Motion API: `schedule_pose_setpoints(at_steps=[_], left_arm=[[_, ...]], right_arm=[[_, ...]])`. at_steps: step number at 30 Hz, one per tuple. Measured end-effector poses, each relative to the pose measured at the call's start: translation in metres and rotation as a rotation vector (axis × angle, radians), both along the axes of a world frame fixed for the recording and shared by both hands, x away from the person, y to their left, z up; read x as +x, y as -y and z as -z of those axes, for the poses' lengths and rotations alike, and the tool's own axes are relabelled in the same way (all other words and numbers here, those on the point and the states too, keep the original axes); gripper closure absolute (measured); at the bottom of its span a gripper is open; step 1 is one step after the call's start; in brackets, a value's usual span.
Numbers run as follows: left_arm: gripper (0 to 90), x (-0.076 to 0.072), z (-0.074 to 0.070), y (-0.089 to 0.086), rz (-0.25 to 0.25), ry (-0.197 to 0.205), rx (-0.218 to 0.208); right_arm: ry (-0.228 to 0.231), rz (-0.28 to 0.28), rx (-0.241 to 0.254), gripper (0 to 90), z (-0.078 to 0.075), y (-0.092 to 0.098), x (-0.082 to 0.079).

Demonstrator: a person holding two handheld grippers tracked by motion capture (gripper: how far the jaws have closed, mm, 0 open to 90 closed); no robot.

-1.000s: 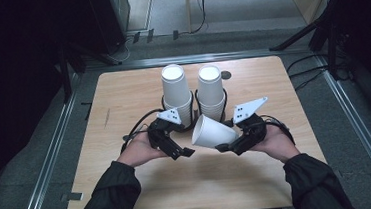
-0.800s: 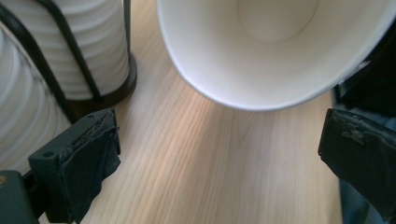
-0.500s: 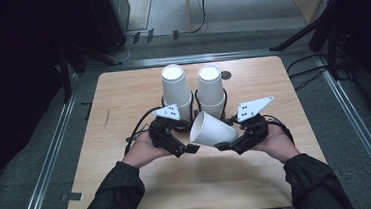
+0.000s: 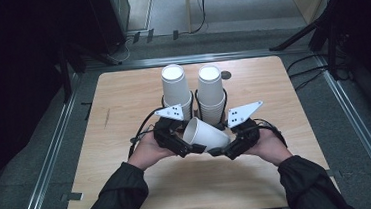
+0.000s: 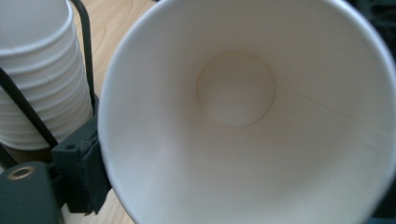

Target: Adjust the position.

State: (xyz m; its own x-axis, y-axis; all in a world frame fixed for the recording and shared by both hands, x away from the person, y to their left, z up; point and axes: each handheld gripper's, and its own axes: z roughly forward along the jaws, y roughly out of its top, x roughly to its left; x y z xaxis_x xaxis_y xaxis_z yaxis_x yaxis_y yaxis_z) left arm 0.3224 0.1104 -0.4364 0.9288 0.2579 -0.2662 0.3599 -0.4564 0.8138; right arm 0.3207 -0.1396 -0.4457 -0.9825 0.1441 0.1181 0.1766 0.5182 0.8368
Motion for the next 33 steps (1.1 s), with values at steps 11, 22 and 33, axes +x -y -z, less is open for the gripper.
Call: schedule_pose_setpoints(at_steps=[11, 22, 33], left_arm=[[12.7, 0.002, -0.003, -0.004, 0.003, -0.013, 0.034], [12.7, 0.005, -0.007, -0.021, -0.022, 0.006, 0.109], [12.5, 0.007, -0.007, -0.02, -0.025, 0.029, 0.282]], right_arm=[[-0.065, 0.013, -0.049, 14.4, 0.002, -0.003, 0.001], [-0.066, 0.066, -0.092, 13.9, 0.005, 0.007, 0.005], [-0.055, 0.092, -0.097, 14.4, 0.008, 0.01, 0.007]])
